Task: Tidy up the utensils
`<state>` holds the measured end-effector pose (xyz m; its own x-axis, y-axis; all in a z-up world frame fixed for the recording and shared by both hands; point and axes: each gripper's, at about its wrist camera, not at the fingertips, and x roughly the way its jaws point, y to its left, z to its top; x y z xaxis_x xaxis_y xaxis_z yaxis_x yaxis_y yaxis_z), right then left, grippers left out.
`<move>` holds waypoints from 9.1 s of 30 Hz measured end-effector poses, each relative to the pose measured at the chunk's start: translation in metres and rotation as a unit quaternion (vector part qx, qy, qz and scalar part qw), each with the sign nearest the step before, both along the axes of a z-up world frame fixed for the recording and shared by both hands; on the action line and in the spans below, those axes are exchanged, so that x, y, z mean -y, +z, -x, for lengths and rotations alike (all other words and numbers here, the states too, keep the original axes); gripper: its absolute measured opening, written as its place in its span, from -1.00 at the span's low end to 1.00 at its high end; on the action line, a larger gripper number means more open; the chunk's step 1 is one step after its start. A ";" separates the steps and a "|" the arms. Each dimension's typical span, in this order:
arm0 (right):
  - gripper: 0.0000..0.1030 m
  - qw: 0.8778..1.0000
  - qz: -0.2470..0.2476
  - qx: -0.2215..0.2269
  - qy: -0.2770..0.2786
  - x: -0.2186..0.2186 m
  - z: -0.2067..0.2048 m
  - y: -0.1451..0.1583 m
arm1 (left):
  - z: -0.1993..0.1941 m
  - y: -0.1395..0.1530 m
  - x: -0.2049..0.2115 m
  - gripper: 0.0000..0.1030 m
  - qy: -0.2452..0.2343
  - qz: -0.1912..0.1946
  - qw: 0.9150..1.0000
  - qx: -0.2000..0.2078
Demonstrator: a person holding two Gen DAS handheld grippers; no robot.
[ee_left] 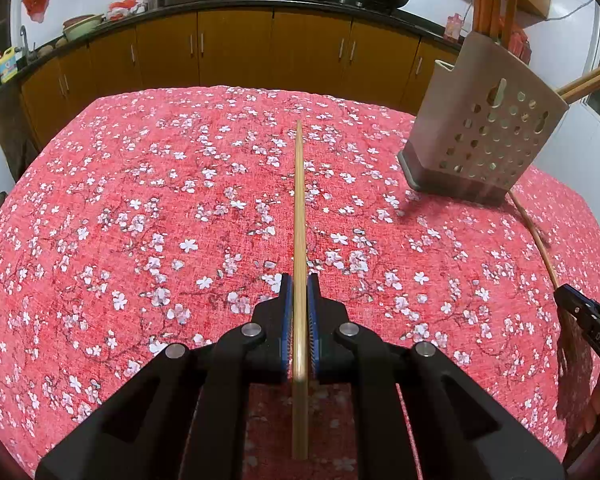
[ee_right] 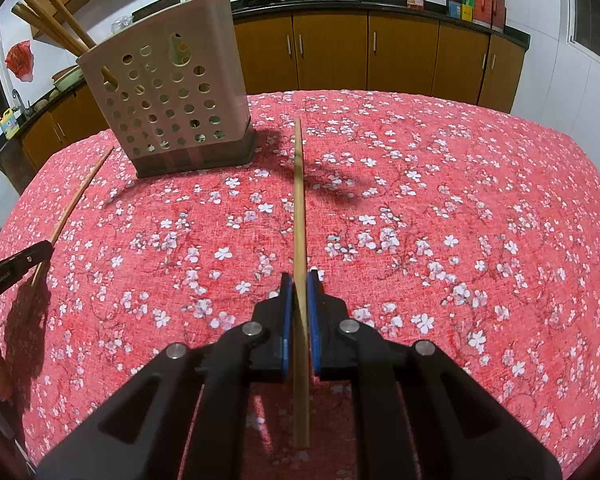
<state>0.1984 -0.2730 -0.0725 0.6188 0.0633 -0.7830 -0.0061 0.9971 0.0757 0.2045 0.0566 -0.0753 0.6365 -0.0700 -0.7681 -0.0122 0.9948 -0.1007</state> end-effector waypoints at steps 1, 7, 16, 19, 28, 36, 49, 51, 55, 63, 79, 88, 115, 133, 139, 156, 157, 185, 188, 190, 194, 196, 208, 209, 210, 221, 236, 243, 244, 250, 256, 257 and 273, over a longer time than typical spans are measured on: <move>-0.82 1.000 0.000 0.000 0.000 0.000 0.000 0.000 | 0.001 0.000 0.000 -0.83 0.000 0.000 1.000 0.000; -0.82 1.000 -0.001 0.000 0.000 0.000 0.000 0.000 | 0.000 0.000 0.000 -0.82 0.000 0.000 1.000 0.000; -0.82 1.000 -0.001 0.000 0.000 0.000 0.000 0.000 | 0.000 0.000 0.000 -0.82 0.000 0.000 1.000 0.000; -0.82 1.000 -0.001 0.000 0.000 0.000 0.000 0.000 | 0.000 0.000 0.000 -0.82 0.000 0.000 1.000 0.000; -0.82 1.000 -0.002 0.000 0.000 0.001 0.000 0.000 | 0.000 0.000 0.000 -0.82 0.000 0.000 1.000 0.001; -0.82 1.000 -0.011 0.000 -0.001 0.003 0.000 -0.001 | 0.000 0.001 0.000 -0.82 0.001 -0.006 1.000 0.000; -0.84 1.000 0.002 0.001 0.001 0.000 -0.001 -0.001 | 0.007 0.002 0.005 -0.84 0.002 -0.017 1.000 -0.001; -0.85 1.000 0.002 0.009 0.000 0.000 0.003 0.005 | 0.007 0.002 0.007 -0.85 -0.004 -0.027 1.000 -0.005; -0.85 0.999 -0.015 0.050 -0.003 0.005 0.015 0.033 | 0.014 0.014 0.005 -0.85 -0.004 -0.015 1.000 0.002; -0.85 0.990 -0.028 0.137 -0.008 0.012 0.034 0.093 | 0.032 0.073 0.000 -0.85 -0.003 -0.009 0.997 0.081; -0.85 0.967 -0.059 0.249 0.006 0.015 0.052 0.169 | 0.054 0.165 -0.001 -0.85 -0.030 0.047 0.978 0.203; -0.85 0.939 -0.110 0.323 0.034 0.007 0.058 0.233 | 0.052 0.210 0.025 -0.85 -0.060 0.073 0.961 0.261; -0.72 0.956 -0.094 0.272 0.047 -0.025 -0.037 0.216 | -0.026 0.212 0.091 -0.85 -0.039 0.070 0.947 0.310; 0.22 0.943 -0.091 0.318 0.026 -0.008 0.036 0.229 | 0.041 0.240 0.052 0.51 0.002 0.066 0.938 0.340; 0.57 0.947 -0.074 0.312 0.018 -0.007 0.068 0.209 | 0.085 0.221 0.040 0.95 0.005 0.030 0.942 0.334; 0.92 0.952 0.019 0.303 0.031 -0.040 0.131 0.161 | 0.153 0.164 0.059 0.97 0.013 -0.048 0.951 0.307; 0.92 0.953 0.020 0.301 0.029 -0.040 0.133 0.158 | 0.155 0.161 0.061 0.97 0.011 -0.052 0.950 0.306; 0.92 0.969 0.029 0.244 -0.001 -0.032 0.160 0.092 | 0.181 0.105 0.071 0.97 0.008 -0.062 0.966 0.251; 0.92 0.970 0.029 0.243 -0.001 -0.032 0.161 0.091 | 0.183 0.104 0.069 0.97 0.009 -0.060 0.966 0.251; 0.92 0.970 0.029 0.243 -0.001 -0.032 0.161 0.091 | 0.183 0.104 0.069 0.97 0.009 -0.060 0.966 0.251; 0.92 0.970 0.029 0.242 -0.001 -0.031 0.161 0.089 | 0.184 0.103 0.068 0.97 0.009 -0.059 0.966 0.252; 0.92 0.970 0.029 0.242 -0.001 -0.031 0.162 0.088 | 0.184 0.103 0.068 0.97 0.009 -0.059 0.966 0.252; 0.92 0.971 0.028 0.238 -0.003 -0.029 0.164 0.084 | 0.185 0.102 0.069 0.97 0.008 -0.058 0.966 0.250; 0.92 0.971 0.028 0.238 -0.003 -0.029 0.164 0.084 | 0.186 0.102 0.069 0.97 0.007 -0.058 0.967 0.250; 0.92 0.971 0.028 0.238 -0.003 -0.029 0.164 0.084 | 0.186 0.101 0.069 0.97 0.007 -0.058 0.967 0.250; 0.92 0.971 0.026 0.237 -0.004 -0.028 0.164 0.084 | 0.186 0.101 0.069 0.97 0.006 -0.057 0.967 0.249; 0.92 0.971 0.026 0.237 -0.004 -0.027 0.164 0.085 | 0.186 0.101 0.069 0.97 0.005 -0.056 0.967 0.249; 0.92 0.971 0.026 0.237 -0.004 -0.028 0.164 0.085 | 0.184 0.099 0.067 0.97 0.001 -0.055 0.967 0.248; 0.92 0.971 0.025 0.237 -0.004 -0.028 0.164 0.085 | 0.184 0.099 0.069 0.97 0.001 -0.055 0.967 0.248; 0.92 0.971 0.025 0.237 -0.005 -0.028 0.164 0.085 | 0.183 0.098 0.068 0.97 -0.001 -0.055 0.968 0.247; 0.92 0.971 0.025 0.237 -0.005 -0.028 0.164 0.085 | 0.183 0.098 0.068 0.97 0.001 -0.053 0.968 0.246; 0.92 0.971 0.025 0.237 -0.005 -0.029 0.164 0.085 | 0.182 0.098 0.066 0.97 0.001 -0.053 0.968 0.246; 0.92 0.972 0.024 0.235 -0.004 -0.030 0.165 0.084 | 0.182 0.098 0.065 0.97 0.000 -0.053 0.968 0.244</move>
<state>0.0331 -0.2431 0.0115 0.9088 0.0265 -0.4163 -0.0202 0.9996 0.0197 0.0226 -0.0087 0.0222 0.9258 -0.0076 -0.3780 0.0118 0.9999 0.0088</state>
